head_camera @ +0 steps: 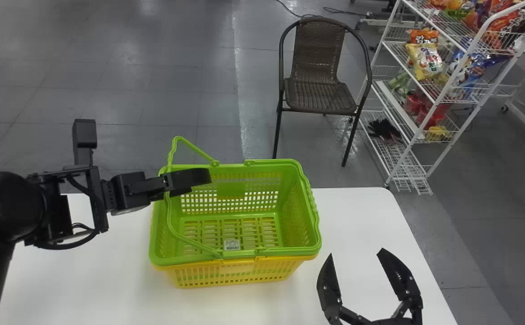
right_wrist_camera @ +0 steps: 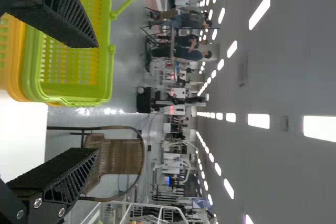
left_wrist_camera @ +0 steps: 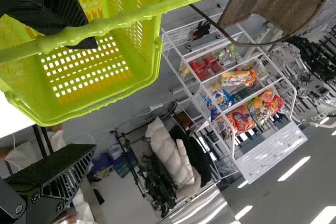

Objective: Grasp handle with right gripper to insert into left gripper then lift and swing left to center

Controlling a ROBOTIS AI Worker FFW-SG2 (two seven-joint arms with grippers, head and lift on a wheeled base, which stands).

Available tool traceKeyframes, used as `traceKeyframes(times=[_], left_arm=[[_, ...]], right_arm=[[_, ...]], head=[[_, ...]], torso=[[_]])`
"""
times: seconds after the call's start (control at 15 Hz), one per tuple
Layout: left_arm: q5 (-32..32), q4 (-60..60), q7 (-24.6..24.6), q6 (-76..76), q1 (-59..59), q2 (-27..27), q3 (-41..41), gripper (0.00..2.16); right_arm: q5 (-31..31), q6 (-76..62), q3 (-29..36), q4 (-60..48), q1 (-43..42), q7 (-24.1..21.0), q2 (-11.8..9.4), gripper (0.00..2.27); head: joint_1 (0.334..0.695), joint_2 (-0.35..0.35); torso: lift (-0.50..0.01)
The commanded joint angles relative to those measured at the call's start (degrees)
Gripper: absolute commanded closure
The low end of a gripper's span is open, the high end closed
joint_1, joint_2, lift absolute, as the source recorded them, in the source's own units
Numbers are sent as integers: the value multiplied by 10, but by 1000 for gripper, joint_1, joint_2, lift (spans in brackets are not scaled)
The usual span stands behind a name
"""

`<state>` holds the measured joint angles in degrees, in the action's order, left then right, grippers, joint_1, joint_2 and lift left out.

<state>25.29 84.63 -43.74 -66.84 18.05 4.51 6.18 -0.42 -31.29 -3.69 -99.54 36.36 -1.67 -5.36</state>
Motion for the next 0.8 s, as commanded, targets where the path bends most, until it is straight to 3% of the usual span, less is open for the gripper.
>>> traceKeyframes(times=[0.0,0.27,0.4,0.6,0.67,0.73], left_arm=[[0,0,1,-1,8,-1,-6,151],[-1,-7,0,-3,30,-1,-20,151],[-1,-17,-3,-3,37,-2,-26,151],[9,-55,-19,-3,53,-2,-28,151],[11,-63,-20,-3,58,-3,-28,151],[10,-67,-20,-1,59,-5,-30,151]], right_arm=[[-3,-7,9,1,-1,0,1,147],[-7,-6,20,1,-1,1,1,211],[-7,0,24,2,-2,2,1,421],[-7,15,34,2,-7,3,1,1035],[-6,31,40,2,-10,3,1,1474],[-3,54,46,3,-16,2,1,1740]], head=[[695,-159],[695,-188],[695,-196],[695,-213],[695,-217],[695,-222]], torso=[[0],[0],[0],[0],[0],[0]])
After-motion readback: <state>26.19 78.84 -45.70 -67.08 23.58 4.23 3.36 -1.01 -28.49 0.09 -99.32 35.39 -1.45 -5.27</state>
